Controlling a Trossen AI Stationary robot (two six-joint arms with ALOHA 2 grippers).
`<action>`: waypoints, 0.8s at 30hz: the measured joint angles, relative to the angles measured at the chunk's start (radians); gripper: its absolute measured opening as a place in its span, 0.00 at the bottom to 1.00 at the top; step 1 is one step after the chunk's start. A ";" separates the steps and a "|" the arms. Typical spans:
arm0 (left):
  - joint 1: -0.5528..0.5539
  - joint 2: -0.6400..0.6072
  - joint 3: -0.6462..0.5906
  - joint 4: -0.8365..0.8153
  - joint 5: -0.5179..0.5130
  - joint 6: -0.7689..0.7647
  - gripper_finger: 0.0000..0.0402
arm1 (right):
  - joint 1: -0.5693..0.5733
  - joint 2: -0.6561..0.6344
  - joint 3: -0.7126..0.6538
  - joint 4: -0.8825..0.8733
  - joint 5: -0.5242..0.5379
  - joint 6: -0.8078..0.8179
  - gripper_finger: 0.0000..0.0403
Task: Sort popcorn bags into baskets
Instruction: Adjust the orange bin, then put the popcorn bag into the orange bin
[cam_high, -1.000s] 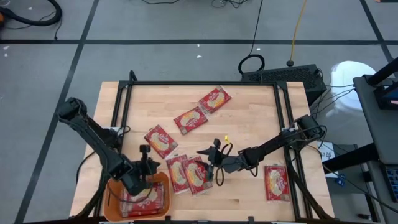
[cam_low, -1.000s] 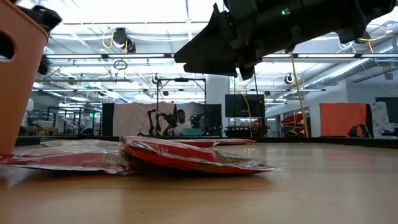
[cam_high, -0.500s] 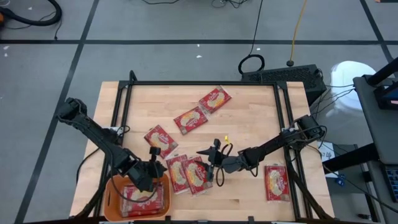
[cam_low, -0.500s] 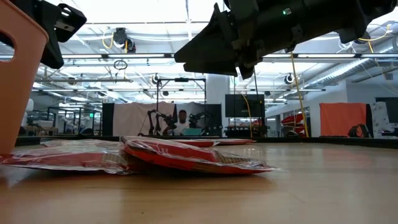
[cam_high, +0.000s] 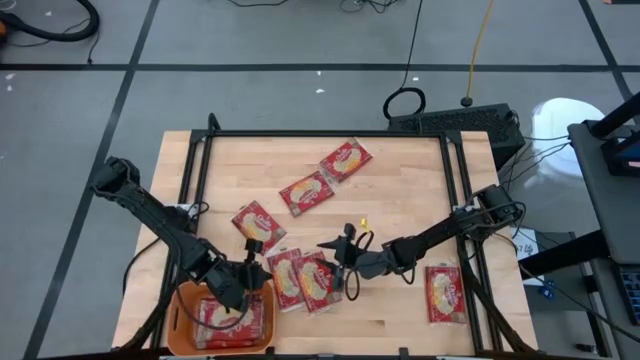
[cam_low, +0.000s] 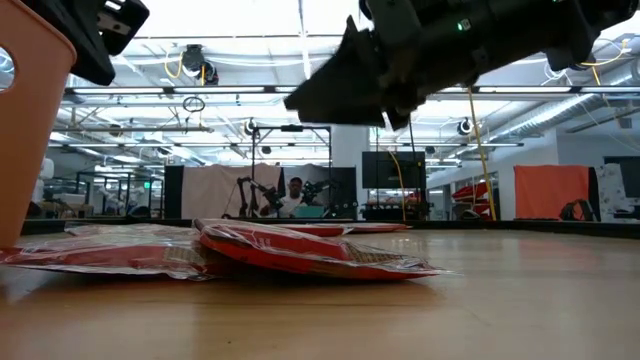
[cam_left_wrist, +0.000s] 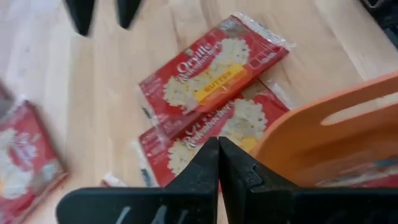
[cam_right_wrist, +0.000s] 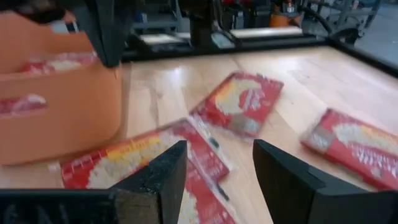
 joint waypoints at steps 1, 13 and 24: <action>0.000 -0.004 0.000 -0.001 -0.016 0.002 0.01 | 0.000 -0.003 0.000 -0.022 0.000 0.015 0.44; 0.013 -0.150 0.000 -0.014 -0.216 0.079 0.02 | 0.105 -0.191 0.124 -0.680 0.000 0.383 0.44; 0.017 -0.139 -0.027 0.097 -0.218 0.078 0.06 | 0.123 -0.100 0.243 -0.841 -0.215 0.326 0.44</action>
